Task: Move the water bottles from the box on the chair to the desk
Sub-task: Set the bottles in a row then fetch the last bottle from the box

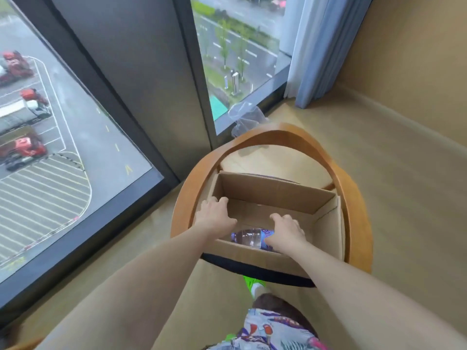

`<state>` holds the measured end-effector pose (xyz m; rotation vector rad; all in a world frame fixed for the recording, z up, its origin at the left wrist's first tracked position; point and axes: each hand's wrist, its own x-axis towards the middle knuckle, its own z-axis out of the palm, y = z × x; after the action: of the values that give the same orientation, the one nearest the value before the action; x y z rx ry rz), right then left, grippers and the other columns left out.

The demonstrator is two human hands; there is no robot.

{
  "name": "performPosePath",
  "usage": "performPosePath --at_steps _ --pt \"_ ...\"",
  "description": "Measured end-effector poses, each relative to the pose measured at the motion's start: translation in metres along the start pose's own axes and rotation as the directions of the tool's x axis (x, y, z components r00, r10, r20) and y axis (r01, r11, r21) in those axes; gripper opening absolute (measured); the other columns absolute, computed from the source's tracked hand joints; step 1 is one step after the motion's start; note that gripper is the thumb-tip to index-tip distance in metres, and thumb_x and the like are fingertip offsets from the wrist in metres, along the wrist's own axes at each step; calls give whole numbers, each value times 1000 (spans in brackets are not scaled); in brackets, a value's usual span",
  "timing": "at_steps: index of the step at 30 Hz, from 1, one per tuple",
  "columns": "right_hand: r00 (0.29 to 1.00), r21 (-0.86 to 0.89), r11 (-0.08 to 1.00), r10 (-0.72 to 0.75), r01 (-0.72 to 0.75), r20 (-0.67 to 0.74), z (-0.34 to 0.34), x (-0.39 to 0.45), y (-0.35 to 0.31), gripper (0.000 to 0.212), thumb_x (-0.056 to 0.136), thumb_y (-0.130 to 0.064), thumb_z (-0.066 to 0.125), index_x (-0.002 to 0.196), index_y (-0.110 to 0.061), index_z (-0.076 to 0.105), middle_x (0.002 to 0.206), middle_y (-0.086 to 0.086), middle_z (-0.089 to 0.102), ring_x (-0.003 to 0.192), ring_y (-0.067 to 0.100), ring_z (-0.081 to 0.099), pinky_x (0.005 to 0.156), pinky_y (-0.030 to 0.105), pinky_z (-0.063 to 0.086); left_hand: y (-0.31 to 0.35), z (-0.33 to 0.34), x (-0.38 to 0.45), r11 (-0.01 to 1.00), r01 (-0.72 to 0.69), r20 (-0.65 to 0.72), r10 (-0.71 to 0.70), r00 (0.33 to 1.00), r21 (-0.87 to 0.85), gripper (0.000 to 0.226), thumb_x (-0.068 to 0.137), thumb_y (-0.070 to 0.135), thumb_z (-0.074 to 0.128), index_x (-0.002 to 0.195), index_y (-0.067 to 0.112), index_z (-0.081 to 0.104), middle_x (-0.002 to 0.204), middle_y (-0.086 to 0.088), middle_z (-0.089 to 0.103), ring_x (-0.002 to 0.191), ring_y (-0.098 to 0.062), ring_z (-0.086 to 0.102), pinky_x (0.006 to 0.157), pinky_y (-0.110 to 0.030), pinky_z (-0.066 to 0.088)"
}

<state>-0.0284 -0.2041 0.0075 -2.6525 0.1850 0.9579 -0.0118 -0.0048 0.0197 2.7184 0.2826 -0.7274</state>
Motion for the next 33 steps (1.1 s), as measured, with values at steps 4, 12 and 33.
performPosePath --at_steps 4,12,33 --pt "992 2 1000 3 -3 126 15 55 -3 70 85 -40 70 148 -26 42 141 9 48 132 32 44 104 42 41 14 22 48 1000 17 139 -16 990 -6 71 93 42 64 156 22 37 151 -8 45 140 -31 39 110 -46 42" --pt "949 -93 994 -25 57 315 72 129 -1 57 86 -38 70 136 -20 49 134 15 51 127 38 45 100 47 39 11 80 107 989 138 283 -116 952 -61 71 90 37 67 153 15 42 144 -16 49 134 -38 43 109 -46 42" --pt "926 -103 994 20 20 377 103 171 14 67 58 -38 86 116 -27 54 118 9 55 118 32 54 91 35 47 -20 122 130 926 308 302 -236 924 -219 57 92 35 70 142 12 55 136 -13 58 126 -33 55 97 -33 45"
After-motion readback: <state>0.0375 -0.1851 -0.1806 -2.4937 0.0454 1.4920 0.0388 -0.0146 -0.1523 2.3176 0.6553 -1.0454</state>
